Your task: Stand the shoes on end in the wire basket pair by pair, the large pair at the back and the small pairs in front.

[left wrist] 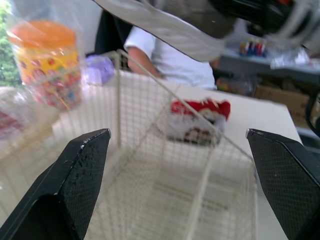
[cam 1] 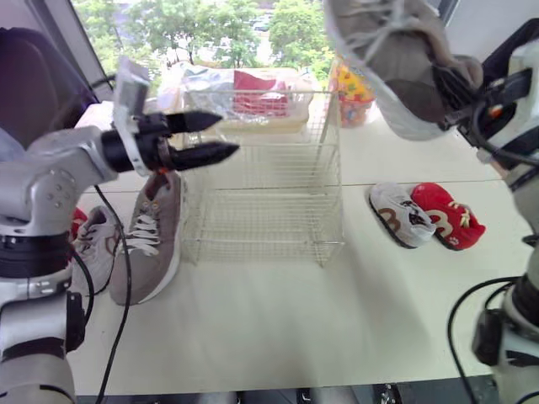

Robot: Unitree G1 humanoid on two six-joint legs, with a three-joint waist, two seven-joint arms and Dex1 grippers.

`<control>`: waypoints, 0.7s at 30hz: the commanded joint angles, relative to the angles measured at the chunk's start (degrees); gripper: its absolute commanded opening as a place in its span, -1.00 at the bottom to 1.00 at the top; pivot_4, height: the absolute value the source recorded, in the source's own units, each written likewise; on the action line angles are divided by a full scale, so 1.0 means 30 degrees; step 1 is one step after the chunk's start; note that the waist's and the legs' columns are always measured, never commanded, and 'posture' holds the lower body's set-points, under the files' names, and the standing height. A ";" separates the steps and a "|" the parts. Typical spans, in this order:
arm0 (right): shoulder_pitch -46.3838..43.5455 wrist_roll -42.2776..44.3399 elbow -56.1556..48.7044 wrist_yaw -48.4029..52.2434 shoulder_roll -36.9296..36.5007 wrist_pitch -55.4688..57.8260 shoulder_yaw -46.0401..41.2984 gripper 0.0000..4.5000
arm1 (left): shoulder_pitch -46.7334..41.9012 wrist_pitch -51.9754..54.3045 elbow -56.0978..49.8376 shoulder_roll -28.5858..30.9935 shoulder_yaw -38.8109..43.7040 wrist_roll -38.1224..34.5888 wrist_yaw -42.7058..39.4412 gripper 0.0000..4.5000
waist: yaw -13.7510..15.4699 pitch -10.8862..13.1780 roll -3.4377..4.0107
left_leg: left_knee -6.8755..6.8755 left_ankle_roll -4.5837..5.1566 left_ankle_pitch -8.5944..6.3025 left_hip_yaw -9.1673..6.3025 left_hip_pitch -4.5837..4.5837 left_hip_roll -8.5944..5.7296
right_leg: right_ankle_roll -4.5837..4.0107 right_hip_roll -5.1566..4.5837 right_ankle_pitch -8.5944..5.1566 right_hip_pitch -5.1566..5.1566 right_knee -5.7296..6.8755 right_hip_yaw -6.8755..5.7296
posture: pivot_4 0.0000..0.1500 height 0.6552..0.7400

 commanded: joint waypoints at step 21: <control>-0.2734 -0.2882 0.6069 0.9036 -0.2051 -1.8930 0.4815 -0.77 | -0.3032 0.0596 0.4006 0.1470 0.0708 0.1206 -0.2448 1.00 | 0.0132 0.0033 -0.0080 | -0.0009 -0.0060 0.0035 0.0031 -0.0005 0.0003 | 0.0002 -0.0021 0.0002 -0.0019 0.0011 -0.0002 | 1.00 1.00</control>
